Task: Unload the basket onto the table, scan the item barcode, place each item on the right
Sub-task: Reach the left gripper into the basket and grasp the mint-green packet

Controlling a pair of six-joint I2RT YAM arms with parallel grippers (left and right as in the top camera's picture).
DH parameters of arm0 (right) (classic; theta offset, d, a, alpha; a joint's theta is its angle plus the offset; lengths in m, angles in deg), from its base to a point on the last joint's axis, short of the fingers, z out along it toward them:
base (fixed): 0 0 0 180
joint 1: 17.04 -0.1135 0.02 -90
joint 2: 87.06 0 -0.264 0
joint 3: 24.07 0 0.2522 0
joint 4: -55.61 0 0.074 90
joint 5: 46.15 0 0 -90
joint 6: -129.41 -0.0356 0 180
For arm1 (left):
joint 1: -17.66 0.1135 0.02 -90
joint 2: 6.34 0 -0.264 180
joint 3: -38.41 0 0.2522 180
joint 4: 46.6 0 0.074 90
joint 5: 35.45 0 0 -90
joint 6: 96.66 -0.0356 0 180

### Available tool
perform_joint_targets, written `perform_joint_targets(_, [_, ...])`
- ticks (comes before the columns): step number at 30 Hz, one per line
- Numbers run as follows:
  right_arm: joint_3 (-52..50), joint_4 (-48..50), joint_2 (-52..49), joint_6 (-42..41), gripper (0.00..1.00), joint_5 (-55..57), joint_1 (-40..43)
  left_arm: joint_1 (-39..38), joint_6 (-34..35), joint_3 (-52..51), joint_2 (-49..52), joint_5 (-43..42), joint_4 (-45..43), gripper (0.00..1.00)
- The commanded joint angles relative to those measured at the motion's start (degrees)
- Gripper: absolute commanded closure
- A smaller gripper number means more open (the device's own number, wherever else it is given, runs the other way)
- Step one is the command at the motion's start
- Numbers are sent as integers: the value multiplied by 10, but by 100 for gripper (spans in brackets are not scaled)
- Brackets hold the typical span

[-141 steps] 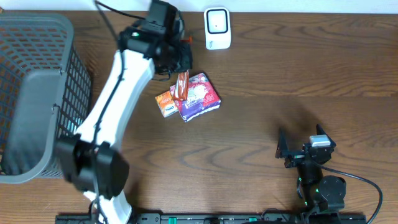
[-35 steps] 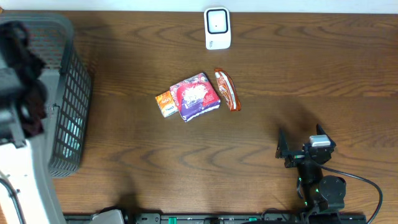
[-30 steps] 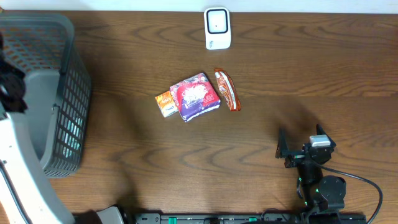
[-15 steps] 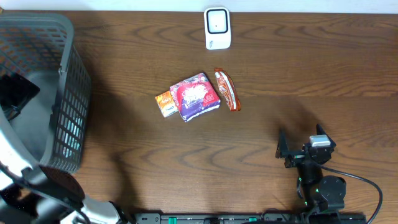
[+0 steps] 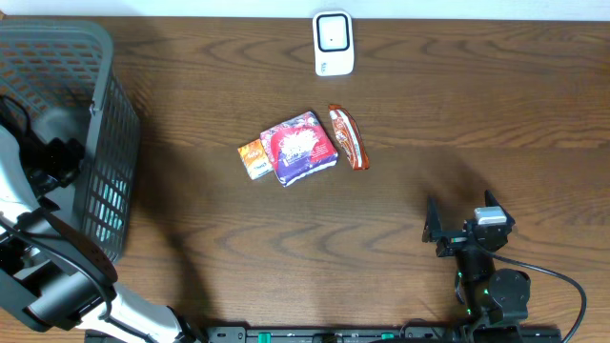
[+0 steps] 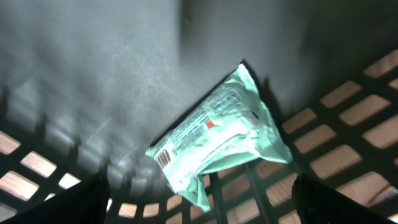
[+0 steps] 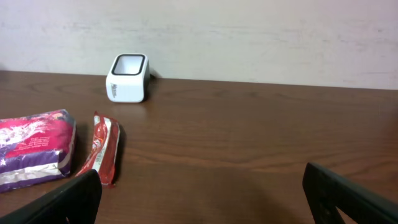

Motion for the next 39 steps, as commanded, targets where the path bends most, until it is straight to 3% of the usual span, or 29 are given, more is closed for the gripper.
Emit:
perform_joint_targets(1, [-1,-2,2,-4,1,-4,1,0,-15,-27,7,-3,-16,7])
perform_joint_targets(23, [-1,-2,2,-4,1,-3,1,0,-14,-219,7,-7,-166,15])
perform_joint_targets(30, [-1,-2,2,-4,1,-4,1,0,-15,-224,6,-5,-179,70])
perform_joint_targets(32, [-1,-3,2,-4,1,-4,1,0,-15,-216,5,-5,-175,90])
perform_joint_targets(39, [-1,-3,2,-4,1,-4,1,0,-15,-129,-22,-6,-129,93])
